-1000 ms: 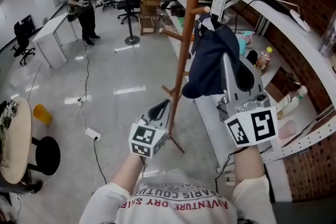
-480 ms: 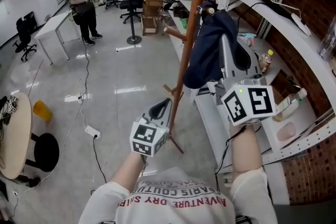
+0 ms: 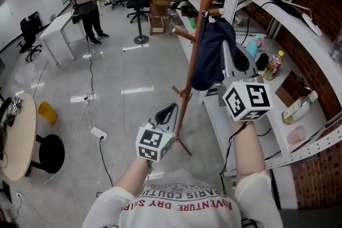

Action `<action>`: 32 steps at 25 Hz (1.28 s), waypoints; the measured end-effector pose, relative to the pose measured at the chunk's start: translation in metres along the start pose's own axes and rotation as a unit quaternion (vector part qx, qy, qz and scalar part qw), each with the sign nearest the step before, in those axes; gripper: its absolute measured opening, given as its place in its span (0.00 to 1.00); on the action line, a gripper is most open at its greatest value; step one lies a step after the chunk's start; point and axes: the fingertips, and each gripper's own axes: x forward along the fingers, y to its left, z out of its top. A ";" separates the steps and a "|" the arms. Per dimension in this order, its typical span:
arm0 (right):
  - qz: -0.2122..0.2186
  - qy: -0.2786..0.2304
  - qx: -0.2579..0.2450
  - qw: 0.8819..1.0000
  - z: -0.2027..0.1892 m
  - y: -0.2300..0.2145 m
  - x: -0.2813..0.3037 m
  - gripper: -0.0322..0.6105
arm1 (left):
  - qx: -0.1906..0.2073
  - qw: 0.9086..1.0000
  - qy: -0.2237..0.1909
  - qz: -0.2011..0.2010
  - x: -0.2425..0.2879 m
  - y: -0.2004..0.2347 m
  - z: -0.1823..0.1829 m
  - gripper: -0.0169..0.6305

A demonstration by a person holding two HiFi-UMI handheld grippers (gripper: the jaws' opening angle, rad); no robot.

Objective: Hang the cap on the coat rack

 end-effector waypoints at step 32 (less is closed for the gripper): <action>0.000 -0.018 0.010 1.000 -0.023 0.016 -0.043 0.33 | -0.006 1.000 0.022 0.004 0.004 0.002 -0.020 0.03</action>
